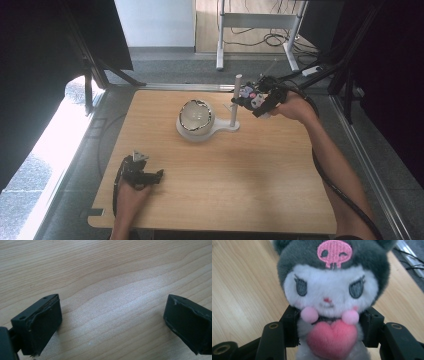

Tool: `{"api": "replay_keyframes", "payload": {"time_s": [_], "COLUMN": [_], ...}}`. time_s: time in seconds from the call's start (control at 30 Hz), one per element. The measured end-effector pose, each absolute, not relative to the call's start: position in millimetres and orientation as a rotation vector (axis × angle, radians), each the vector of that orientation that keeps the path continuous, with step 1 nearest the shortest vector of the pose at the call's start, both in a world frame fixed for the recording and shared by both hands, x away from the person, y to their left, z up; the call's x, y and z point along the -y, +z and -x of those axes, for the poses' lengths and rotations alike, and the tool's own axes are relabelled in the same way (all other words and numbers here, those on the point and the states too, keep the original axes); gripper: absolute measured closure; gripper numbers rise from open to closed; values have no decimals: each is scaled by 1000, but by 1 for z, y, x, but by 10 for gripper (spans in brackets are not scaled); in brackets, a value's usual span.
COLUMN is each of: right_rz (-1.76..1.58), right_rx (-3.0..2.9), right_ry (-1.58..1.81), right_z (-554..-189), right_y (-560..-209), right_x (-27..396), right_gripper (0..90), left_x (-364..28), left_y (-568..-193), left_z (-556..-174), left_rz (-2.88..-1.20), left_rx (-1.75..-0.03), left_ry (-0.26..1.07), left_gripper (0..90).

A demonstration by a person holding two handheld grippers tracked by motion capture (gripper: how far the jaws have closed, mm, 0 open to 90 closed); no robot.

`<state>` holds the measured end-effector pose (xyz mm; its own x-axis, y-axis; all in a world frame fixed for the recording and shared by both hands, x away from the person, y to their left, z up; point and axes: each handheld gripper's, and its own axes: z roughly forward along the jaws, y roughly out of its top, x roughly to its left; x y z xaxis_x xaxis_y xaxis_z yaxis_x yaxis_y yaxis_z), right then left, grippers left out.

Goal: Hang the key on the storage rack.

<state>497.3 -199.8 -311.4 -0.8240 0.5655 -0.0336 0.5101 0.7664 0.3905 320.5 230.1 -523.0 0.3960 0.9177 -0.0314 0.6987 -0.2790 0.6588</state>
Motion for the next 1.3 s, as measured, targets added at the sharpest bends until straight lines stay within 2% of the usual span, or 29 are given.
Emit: {"api": "replay_keyframes", "payload": {"time_s": [0.6,0.97,1.17,1.3], "right_rz": [-928,-878,-852,-812], "right_rx": [-2814,-2783,-2779,-2779], "right_ry": [565,592,582,556], "right_z": [-505,-510,-510,-509], "right_y": [-359,-385,-397,-405], "right_x": [202,187,178,174], "right_gripper": [444,432,411,354], "left_x": [-230,-230,-230,-230], "left_y": [-524,-524,-524,-524], "left_z": [-320,-320,-320,-320], "left_rz": [-2060,-2060,-2060,-2060], "left_rx": [-1377,-1377,-1377,-1378], "left_ry": [489,489,488,489], "left_gripper": [17,17,17,17]}}
